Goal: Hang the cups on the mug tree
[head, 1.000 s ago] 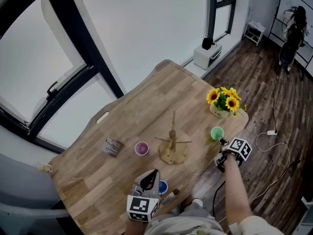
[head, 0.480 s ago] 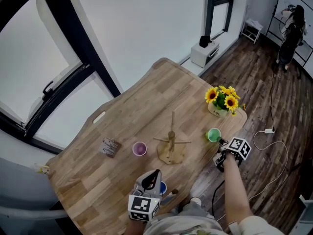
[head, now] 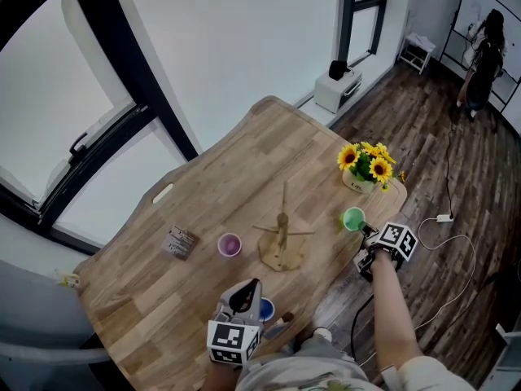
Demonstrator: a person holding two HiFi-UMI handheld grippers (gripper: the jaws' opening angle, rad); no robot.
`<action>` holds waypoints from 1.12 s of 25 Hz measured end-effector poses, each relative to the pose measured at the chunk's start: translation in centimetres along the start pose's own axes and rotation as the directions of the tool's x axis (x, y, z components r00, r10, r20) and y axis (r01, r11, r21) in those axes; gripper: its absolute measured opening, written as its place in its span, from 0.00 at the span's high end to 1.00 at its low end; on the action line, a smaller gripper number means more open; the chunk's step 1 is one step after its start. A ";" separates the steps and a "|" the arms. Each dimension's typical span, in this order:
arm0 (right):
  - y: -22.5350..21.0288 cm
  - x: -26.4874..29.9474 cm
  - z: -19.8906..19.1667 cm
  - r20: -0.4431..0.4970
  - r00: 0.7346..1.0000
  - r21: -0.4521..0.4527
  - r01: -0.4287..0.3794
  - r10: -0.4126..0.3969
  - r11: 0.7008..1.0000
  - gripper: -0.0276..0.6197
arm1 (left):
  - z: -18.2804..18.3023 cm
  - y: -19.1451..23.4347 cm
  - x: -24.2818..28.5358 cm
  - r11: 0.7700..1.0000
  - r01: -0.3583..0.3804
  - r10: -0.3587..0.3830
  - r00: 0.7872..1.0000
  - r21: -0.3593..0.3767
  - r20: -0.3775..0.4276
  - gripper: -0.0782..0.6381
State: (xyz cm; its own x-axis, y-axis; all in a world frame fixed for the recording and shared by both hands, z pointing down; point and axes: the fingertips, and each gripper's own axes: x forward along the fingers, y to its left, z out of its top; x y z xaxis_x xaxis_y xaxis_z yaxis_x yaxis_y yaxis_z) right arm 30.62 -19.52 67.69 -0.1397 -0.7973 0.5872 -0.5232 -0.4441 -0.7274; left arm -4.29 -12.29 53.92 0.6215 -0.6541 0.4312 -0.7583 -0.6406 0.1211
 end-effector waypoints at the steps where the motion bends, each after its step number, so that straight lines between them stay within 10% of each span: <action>1: 0.3 -0.1 0.1 0.001 1.000 -0.007 -0.007 0.007 1.000 0.93 | 0.0 0.0 -0.1 1.000 -0.002 0.002 1.000 0.000 0.002 0.89; 15: 5.4 -1.2 1.3 -0.010 0.995 -0.177 -0.096 0.096 0.979 0.93 | 0.1 -0.1 -1.3 1.000 -0.026 0.026 1.000 0.002 0.007 0.89; 28: 10.3 -2.6 -0.2 -0.038 0.992 -0.418 -0.128 0.123 0.899 0.93 | -0.1 -0.4 -1.9 0.999 -0.044 0.044 0.999 -0.013 0.012 0.89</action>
State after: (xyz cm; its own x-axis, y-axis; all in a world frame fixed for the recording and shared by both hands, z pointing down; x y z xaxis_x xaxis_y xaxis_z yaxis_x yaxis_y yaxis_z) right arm 25.41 -21.93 58.73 -0.2349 -0.8295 0.5066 -0.8042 -0.1269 -0.5807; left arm -5.22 -10.71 53.15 0.5898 -0.6864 0.4253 -0.7872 -0.6062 0.1134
